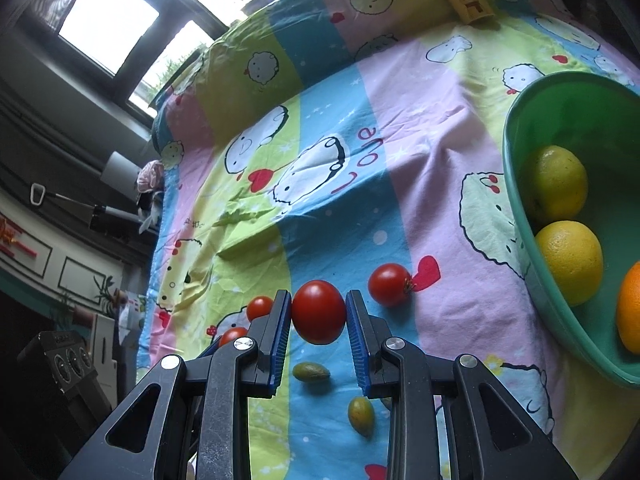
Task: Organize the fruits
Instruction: 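Lift the cherry tomato with the right gripper and carry it toward the basin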
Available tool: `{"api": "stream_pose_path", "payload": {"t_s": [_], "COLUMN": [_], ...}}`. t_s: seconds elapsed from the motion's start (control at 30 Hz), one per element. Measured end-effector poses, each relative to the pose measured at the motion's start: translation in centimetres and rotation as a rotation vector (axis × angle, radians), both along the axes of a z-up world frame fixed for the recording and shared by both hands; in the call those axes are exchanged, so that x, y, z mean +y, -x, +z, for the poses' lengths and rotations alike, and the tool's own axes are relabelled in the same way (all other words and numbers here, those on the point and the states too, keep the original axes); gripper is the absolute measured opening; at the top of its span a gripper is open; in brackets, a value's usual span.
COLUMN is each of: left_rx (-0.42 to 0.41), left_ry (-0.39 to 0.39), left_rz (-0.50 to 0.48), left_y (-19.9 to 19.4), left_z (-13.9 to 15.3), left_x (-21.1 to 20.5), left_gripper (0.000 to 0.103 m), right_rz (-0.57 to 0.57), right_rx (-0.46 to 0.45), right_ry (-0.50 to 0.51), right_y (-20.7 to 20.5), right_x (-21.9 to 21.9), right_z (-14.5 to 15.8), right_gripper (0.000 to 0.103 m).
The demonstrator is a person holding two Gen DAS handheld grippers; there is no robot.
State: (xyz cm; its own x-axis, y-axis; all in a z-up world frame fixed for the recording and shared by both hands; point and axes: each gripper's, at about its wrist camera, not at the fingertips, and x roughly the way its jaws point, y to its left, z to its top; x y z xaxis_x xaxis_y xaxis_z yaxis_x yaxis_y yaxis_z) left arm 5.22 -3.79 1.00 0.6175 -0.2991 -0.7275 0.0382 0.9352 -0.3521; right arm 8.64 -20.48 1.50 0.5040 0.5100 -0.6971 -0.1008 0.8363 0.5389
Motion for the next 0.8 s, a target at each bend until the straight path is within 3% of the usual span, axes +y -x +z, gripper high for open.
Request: {"api": "stream_pose_path", "payload": {"t_s": [0.8], "left_rx": [-0.090], "left_ry": [-0.055], "left_rz": [-0.129], "left_y": [-1.5], "left_z": [3.7], "left_x": [-6.4], "left_gripper": [0.028], "right_rz": [-0.131], "right_rx": [-0.103], "right_ry": [-0.089], "right_y": [1.5], "right_x": [-6.7], "right_z": [2.5], "right_gripper": [0.030]}}
